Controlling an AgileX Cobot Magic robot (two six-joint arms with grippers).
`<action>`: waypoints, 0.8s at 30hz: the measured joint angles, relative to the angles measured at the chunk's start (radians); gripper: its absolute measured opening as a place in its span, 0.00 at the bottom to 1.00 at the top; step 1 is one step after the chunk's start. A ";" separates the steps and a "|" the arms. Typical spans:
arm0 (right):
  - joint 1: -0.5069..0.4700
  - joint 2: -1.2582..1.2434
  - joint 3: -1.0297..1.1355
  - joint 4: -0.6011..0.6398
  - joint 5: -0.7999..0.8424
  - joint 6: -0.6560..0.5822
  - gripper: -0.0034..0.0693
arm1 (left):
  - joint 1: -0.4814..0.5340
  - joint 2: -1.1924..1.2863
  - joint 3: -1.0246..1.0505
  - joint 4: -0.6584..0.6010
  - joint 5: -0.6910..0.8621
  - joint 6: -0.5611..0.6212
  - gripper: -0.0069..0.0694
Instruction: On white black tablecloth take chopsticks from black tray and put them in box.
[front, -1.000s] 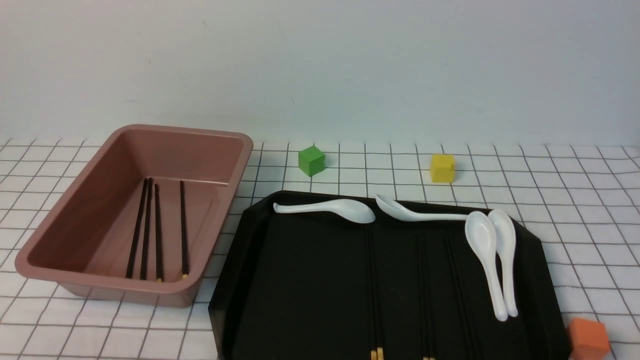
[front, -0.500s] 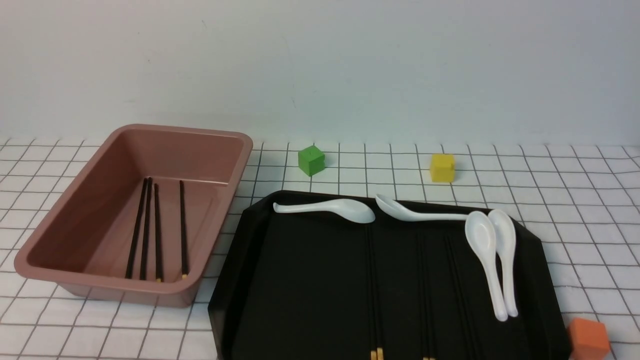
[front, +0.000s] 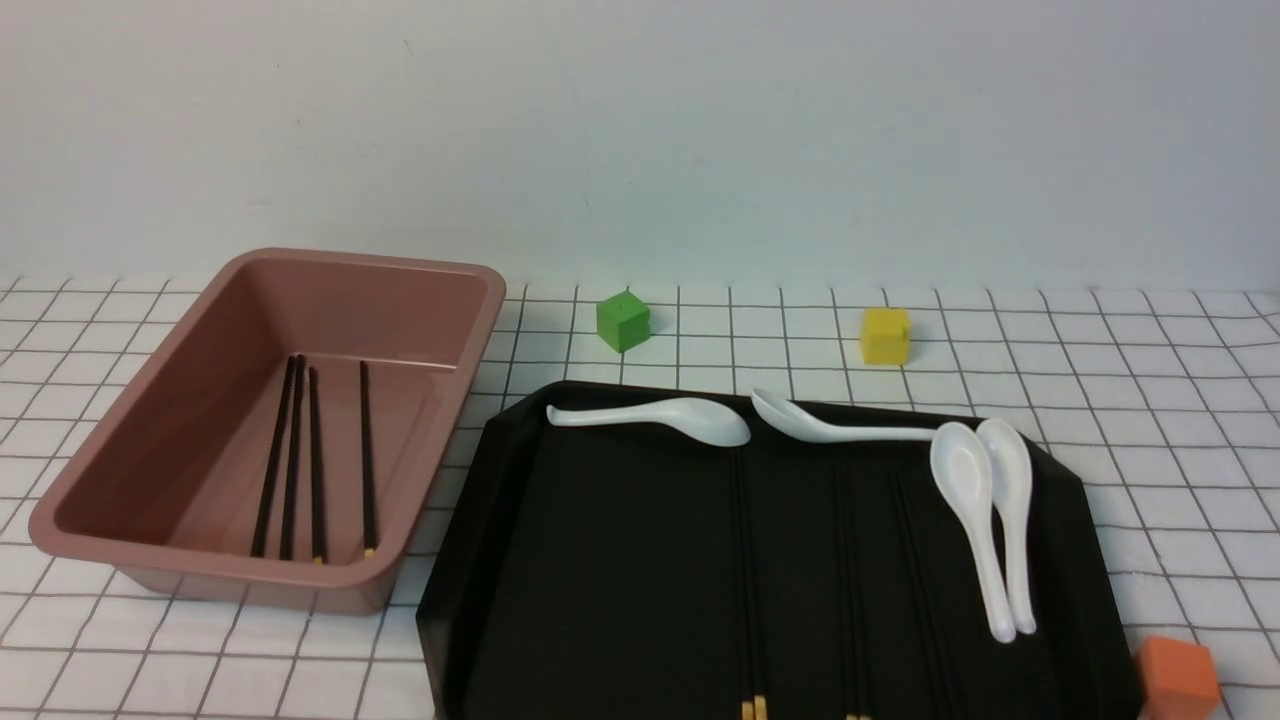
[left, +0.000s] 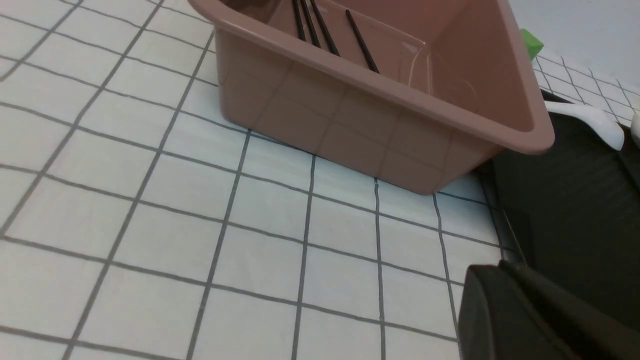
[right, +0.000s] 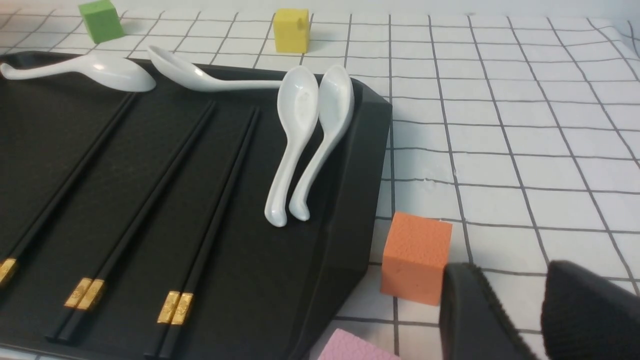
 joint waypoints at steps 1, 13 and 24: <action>0.000 0.000 0.000 0.000 0.000 0.000 0.38 | 0.000 0.000 0.000 0.000 0.000 0.016 0.11; 0.000 0.000 0.000 0.000 0.000 0.000 0.38 | 0.000 0.000 0.000 0.000 0.001 0.074 0.12; 0.000 0.000 0.000 0.000 0.000 0.000 0.38 | 0.000 0.000 0.000 0.000 0.001 0.076 0.14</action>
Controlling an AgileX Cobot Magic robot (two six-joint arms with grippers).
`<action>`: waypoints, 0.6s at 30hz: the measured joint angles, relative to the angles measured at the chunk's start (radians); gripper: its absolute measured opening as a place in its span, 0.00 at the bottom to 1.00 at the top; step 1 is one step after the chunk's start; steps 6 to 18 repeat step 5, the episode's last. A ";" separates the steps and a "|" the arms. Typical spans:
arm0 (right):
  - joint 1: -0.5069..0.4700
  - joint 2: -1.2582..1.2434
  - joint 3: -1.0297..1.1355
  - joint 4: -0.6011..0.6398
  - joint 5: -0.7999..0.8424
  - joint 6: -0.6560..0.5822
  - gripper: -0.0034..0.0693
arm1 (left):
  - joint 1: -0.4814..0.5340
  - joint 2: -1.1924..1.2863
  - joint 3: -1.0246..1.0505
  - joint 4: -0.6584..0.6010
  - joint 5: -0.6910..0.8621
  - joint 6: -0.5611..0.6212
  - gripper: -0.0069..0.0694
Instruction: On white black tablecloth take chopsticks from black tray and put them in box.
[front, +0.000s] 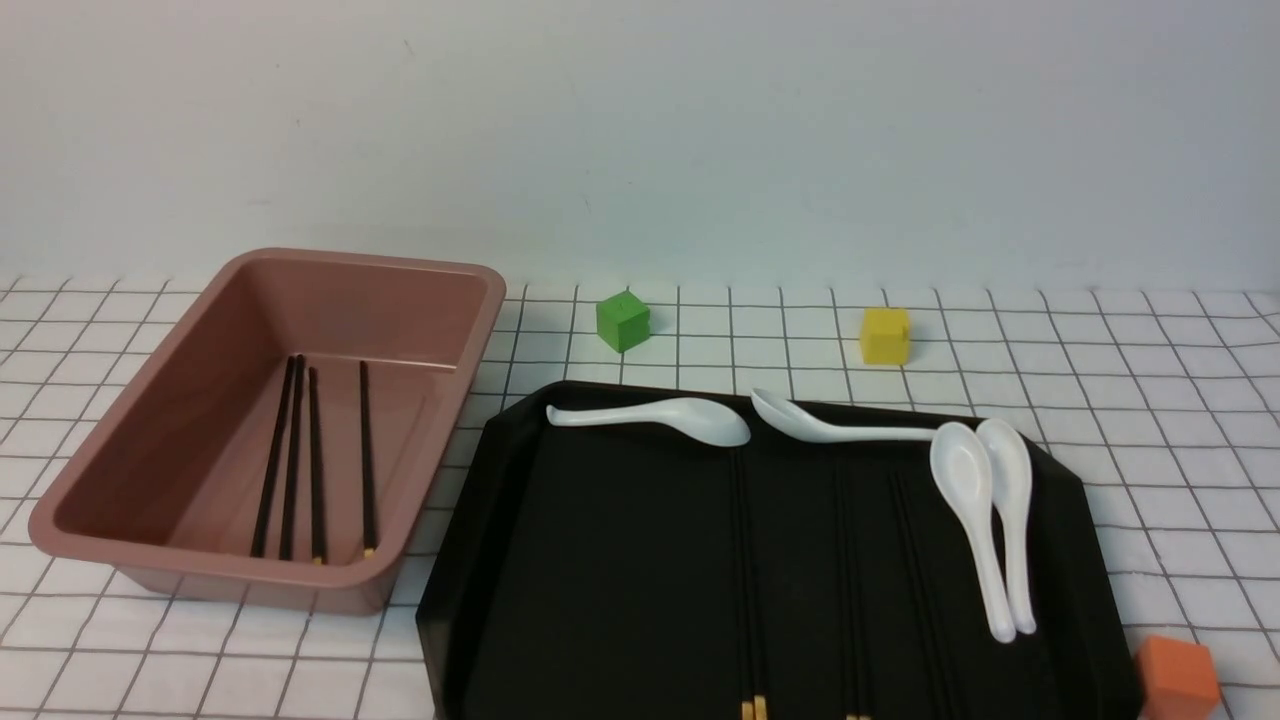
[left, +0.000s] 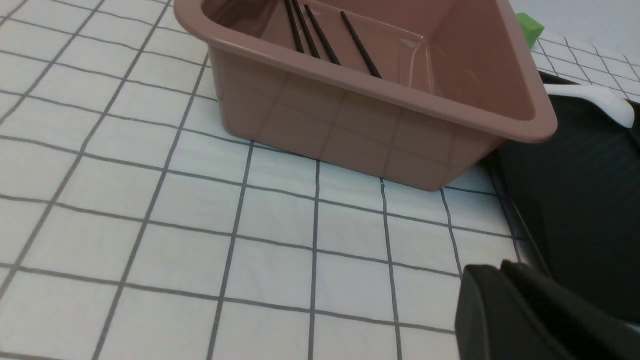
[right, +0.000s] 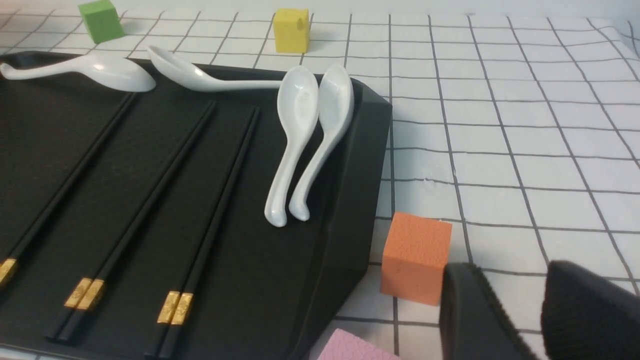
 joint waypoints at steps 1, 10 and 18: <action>0.000 0.000 0.000 0.000 0.000 0.000 0.38 | 0.000 0.000 0.000 0.000 0.000 0.001 0.14; 0.000 0.000 0.000 0.000 0.000 0.000 0.38 | 0.000 0.000 0.000 0.000 0.000 0.001 0.14; 0.000 0.000 0.000 0.000 0.000 0.000 0.38 | 0.000 0.000 0.000 0.000 0.000 0.001 0.14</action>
